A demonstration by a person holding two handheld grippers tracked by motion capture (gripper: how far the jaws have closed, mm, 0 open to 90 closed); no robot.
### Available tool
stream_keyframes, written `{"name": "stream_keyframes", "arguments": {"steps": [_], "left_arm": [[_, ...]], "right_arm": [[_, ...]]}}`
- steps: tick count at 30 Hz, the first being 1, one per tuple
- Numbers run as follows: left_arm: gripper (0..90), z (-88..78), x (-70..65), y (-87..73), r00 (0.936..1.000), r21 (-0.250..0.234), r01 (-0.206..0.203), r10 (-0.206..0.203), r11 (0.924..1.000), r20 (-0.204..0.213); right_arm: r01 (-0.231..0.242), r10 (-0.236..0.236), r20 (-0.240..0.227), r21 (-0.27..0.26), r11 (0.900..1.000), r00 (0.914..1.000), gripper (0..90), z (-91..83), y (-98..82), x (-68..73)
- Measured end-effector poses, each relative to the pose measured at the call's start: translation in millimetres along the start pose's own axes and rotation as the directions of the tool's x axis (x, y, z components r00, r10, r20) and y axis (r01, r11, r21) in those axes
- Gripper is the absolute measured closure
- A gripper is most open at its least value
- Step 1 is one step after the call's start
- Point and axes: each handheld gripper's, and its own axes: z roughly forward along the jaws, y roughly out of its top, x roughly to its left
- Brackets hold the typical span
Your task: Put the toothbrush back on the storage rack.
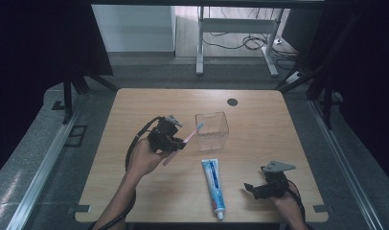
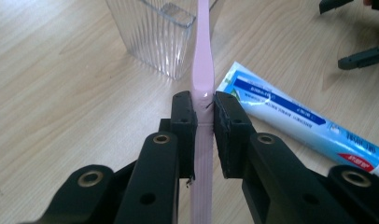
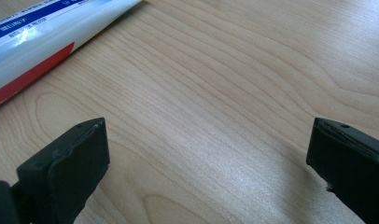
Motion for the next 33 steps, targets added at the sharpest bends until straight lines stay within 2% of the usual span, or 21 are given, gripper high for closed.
{"name": "stream_keyframes", "arguments": {"steps": [16, 33], "left_arm": [[78.8, 2.9, 0.0, 28.3, 0.9999, -0.065, -0.004, 0.005, 0.9979, 0.011], [78.8, 16.5, -3.6, 59.7, 0.9999, -0.123, -0.011, 0.009, 0.9923, -0.01]], "right_arm": [[0.006, -0.006, -0.001, 0.002, 1.0, 1.0, 0.0, 0.3, 0.0, 0.3], [0.015, -0.015, -0.004, 0.007, 1.0, 0.9999, 0.0, 1.2, 0.0, 1.2]]}}
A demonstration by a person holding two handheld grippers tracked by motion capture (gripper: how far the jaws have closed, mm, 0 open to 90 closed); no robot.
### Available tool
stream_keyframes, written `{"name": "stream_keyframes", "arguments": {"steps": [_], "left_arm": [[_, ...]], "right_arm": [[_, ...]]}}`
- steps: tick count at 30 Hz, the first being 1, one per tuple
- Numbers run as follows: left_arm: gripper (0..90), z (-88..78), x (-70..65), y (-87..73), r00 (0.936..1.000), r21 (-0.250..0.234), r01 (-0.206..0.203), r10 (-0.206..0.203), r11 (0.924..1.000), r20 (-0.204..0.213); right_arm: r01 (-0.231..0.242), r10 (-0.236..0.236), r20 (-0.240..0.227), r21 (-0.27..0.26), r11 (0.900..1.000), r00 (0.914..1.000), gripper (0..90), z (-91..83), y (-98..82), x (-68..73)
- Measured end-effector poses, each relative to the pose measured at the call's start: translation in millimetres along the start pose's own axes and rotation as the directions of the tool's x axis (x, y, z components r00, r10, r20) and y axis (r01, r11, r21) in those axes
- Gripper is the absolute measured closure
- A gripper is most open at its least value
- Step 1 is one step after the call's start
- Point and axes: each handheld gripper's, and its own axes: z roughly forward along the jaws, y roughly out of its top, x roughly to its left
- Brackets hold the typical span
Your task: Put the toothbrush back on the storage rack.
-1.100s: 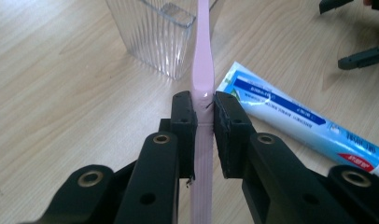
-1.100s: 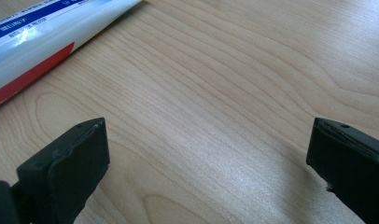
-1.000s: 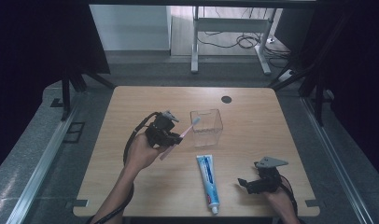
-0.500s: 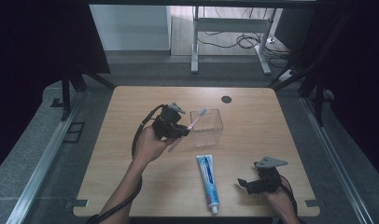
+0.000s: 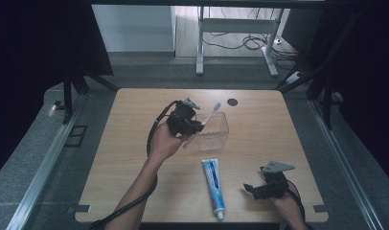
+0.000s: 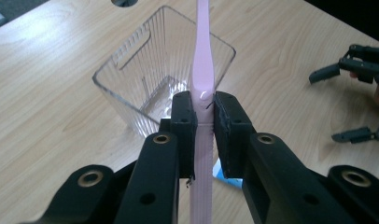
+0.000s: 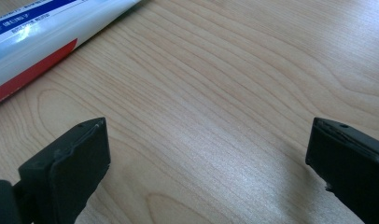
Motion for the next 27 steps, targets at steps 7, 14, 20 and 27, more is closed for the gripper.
{"name": "stream_keyframes", "arguments": {"steps": [7, 14, 20, 27], "left_arm": [[78.9, 8.5, 0.5, 8.7, 1.0, -0.025, 0.004, -0.004, 0.9997, -0.006], [78.9, 15.1, -0.7, 21.7, 1.0, -0.043, 0.006, -0.006, 0.9991, -0.008], [78.9, 21.7, -3.0, 32.1, 0.9999, -0.048, 0.003, -0.004, 0.9988, -0.013], [78.9, 32.3, -3.8, 42.8, 0.9998, -0.048, -0.008, 0.007, 0.9988, -0.02]], "right_arm": [[0.004, -0.004, -0.001, -0.001, 1.0, 1.0, 0.1, 0.1, 0.0, -0.2], [0.002, -0.002, -0.004, 0.002, 1.0, 1.0, 0.2, 0.3, 0.0, 0.2], [0.002, -0.002, -0.007, 0.006, 1.0, 1.0, 0.3, 0.9, -0.1, 0.7], [0.006, -0.006, -0.008, 0.005, 1.0, 1.0, 0.4, 1.3, -0.1, 0.6]]}}
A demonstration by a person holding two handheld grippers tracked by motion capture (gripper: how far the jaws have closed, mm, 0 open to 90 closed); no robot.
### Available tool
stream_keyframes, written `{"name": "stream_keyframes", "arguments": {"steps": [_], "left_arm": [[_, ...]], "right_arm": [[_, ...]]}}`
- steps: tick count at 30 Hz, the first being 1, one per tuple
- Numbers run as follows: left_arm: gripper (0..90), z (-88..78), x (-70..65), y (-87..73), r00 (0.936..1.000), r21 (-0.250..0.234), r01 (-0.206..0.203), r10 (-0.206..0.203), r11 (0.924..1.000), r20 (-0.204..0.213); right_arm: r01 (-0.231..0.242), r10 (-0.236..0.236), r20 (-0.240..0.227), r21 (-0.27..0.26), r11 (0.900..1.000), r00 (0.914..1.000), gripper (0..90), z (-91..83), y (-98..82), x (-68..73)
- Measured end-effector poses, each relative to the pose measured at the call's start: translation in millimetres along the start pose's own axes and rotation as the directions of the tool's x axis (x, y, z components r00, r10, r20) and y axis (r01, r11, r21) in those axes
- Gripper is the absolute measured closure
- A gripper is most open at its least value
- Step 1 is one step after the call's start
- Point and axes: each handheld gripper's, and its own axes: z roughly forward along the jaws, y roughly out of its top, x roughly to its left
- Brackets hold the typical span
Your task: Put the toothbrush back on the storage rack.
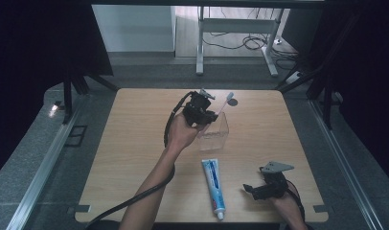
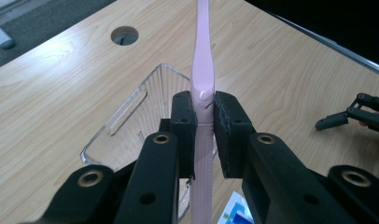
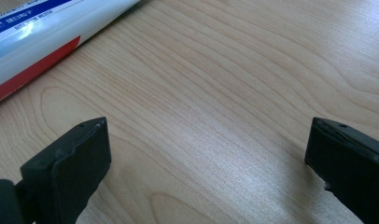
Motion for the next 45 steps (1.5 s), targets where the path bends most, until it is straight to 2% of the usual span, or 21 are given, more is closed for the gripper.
{"name": "stream_keyframes", "arguments": {"steps": [7, 18, 24, 33, 45], "left_arm": [[78.9, 15.3, 1.4, 5.9, 0.9998, -0.009, -0.007, 0.007, 0.9999, -0.018], [78.9, 36.8, 6.4, 11.7, 0.9994, -0.033, 0.015, -0.017, 0.9993, -0.031], [78.9, 48.7, 10.2, 6.7, 0.9988, -0.021, 0.023, -0.023, 0.9995, -0.043], [78.8, 63.4, 7.6, -1.6, 0.998, 0.0, 0.012, -0.012, 0.9999, -0.061], [78.8, 77.9, 9.0, -15.1, 0.9972, 0.026, 0.021, -0.019, 0.9994, -0.072]], "right_arm": [[-0.001, 0.001, -0.004, 0.007, 1.0, 1.0, 0.7, 0.5, -0.1, 0.2], [-0.002, 0.002, -0.006, -0.004, 1.0, 1.0, 0.8, -0.4, 0.4, 0.0], [0.001, -0.001, -0.012, -0.014, 1.0, 0.9999, 0.8, -1.0, 0.9, -0.1], [0.002, -0.003, -0.014, -0.014, 1.0, 0.9999, 0.8, -0.9, 0.9, 0.0], [0.006, -0.006, -0.014, -0.007, 1.0, 0.9999, 1.0, 0.2, 0.8, 0.4]]}}
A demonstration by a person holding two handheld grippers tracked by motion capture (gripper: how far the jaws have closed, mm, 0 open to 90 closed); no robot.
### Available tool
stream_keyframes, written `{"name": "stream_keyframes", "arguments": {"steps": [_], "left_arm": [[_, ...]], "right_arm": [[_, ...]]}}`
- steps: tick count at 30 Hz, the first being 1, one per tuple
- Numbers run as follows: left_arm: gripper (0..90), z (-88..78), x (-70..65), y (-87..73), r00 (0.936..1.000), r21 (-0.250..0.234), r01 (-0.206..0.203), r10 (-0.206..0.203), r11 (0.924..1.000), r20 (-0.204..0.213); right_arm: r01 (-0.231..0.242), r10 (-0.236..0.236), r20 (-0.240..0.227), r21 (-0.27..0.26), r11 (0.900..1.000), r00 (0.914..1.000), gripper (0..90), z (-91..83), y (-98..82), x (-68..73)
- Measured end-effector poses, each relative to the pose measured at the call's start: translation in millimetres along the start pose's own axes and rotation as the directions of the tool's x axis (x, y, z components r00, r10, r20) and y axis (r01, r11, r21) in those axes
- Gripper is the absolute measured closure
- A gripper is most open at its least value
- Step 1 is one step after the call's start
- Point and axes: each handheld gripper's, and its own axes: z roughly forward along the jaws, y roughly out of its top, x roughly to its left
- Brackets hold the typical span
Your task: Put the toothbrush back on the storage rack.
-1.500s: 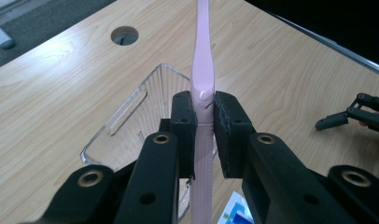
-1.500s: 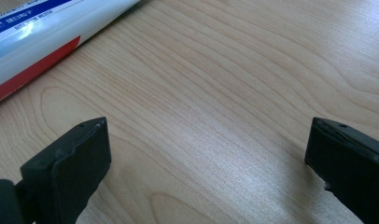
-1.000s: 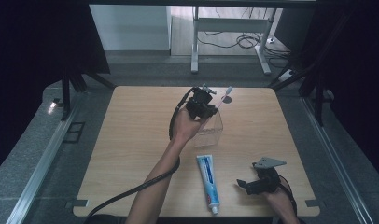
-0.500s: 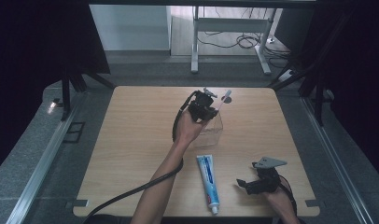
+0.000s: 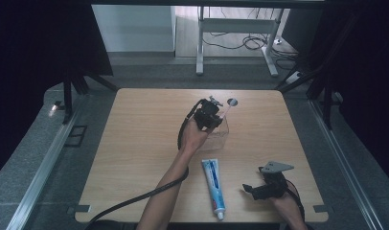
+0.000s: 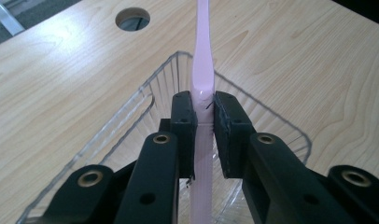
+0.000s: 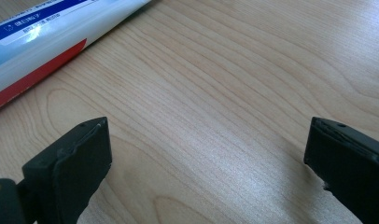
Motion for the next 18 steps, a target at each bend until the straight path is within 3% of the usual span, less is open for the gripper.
{"name": "stream_keyframes", "arguments": {"steps": [18], "left_arm": [[78.8, 11.4, -6.8, -7.0, 0.9986, 0.057, -0.039, 0.041, 0.9976, -0.034]], "right_arm": [[0.0, 0.0, -0.001, 0.01, 1.0, 1.0, 1.1, 0.5, 0.0, 0.5]]}}
